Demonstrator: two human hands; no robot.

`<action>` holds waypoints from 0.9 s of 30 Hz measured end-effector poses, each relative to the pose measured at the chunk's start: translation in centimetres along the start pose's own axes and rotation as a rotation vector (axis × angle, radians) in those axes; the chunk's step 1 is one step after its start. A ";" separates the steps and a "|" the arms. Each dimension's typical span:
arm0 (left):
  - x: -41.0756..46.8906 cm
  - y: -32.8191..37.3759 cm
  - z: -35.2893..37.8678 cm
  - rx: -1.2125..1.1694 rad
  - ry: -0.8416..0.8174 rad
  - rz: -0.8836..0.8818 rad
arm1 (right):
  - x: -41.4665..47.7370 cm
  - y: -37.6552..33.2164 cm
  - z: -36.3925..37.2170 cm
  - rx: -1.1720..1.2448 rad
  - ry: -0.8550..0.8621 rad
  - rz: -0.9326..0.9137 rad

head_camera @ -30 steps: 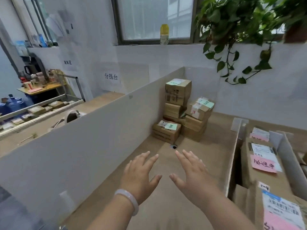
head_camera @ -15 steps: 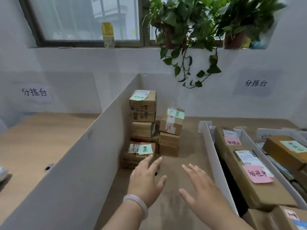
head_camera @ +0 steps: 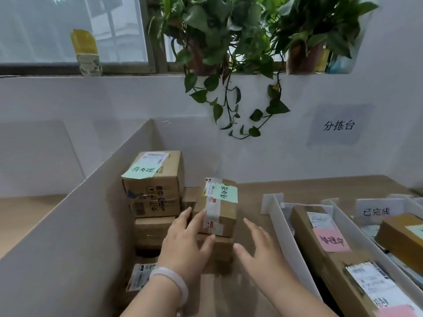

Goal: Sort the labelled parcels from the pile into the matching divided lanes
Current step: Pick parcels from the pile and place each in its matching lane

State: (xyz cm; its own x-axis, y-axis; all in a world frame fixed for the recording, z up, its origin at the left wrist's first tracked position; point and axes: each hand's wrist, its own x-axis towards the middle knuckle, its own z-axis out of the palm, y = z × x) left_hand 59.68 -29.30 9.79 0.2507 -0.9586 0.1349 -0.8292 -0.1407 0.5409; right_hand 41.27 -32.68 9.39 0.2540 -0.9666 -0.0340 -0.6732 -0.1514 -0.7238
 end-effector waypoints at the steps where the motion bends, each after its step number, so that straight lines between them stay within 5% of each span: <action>1: 1.2 -0.2 0.5 -0.001 0.000 0.000 | 1.5 0.2 0.4 0.010 0.005 0.022; 13: 8.4 -2.1 6.1 -0.232 0.014 -0.133 | 10.0 1.3 4.8 0.457 0.013 0.142; 22: 3.0 -0.2 4.4 -0.557 0.293 -0.067 | 2.3 1.0 5.3 0.685 0.116 0.096; 27: -3.6 1.5 1.0 -0.799 0.236 -0.094 | -5.0 -0.2 2.9 0.752 0.197 0.119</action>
State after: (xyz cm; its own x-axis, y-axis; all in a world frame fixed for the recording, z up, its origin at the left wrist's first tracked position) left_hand 57.02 -26.26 9.31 0.4733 -0.8620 0.1818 -0.2185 0.0851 0.9721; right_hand 42.18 -27.25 7.68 0.0347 -0.9970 -0.0692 -0.0191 0.0686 -0.9975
